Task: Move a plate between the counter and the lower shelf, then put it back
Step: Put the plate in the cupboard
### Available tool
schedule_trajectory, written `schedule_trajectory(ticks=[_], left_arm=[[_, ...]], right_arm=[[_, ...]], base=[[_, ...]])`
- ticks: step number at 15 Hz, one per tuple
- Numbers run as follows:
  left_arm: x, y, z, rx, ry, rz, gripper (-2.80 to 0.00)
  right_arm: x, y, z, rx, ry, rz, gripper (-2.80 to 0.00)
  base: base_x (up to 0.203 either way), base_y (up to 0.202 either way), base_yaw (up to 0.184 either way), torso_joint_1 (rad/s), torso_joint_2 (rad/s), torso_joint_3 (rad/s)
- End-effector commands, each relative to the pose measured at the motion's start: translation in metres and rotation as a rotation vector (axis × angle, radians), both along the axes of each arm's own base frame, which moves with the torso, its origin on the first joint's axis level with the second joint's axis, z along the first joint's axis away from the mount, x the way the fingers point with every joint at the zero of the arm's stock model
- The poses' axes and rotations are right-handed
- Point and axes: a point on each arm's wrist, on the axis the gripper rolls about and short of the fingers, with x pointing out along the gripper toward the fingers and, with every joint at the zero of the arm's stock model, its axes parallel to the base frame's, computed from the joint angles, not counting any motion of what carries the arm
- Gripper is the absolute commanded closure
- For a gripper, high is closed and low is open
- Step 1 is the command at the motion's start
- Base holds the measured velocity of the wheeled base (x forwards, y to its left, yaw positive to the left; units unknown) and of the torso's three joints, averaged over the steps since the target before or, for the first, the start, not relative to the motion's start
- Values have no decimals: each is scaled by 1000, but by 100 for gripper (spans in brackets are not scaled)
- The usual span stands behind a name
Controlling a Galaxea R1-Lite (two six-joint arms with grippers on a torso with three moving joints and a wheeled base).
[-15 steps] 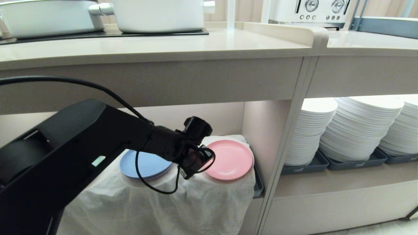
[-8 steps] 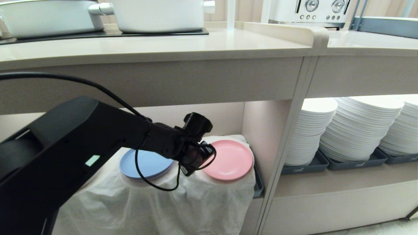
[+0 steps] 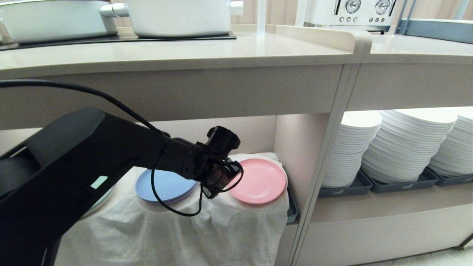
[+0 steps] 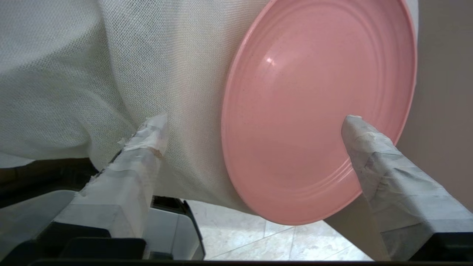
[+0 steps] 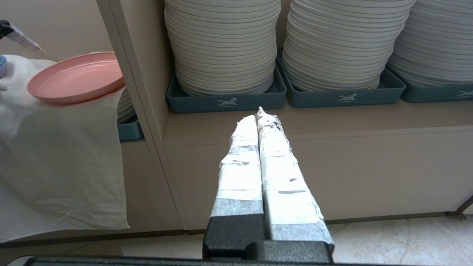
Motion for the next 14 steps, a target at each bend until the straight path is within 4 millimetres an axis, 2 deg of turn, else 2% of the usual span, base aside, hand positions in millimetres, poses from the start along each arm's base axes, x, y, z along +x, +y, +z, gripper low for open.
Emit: schedule_trajectory(ticks=[1, 7, 14], left_arm=[[-1, 1, 2, -4, -1, 6, 0], [-4, 3, 5, 1, -1, 5, 0], [-22, 15, -4, 47, 55, 10, 0]], right_arm=[[0, 0, 0, 0, 0, 0, 0], [0, 0, 0, -1, 1, 0, 0], [0, 0, 0, -1, 1, 0, 0]], base=[[0, 0, 0, 0, 0, 0], [0, 0, 0, 0, 0, 0], [0, 0, 0, 0, 0, 0]])
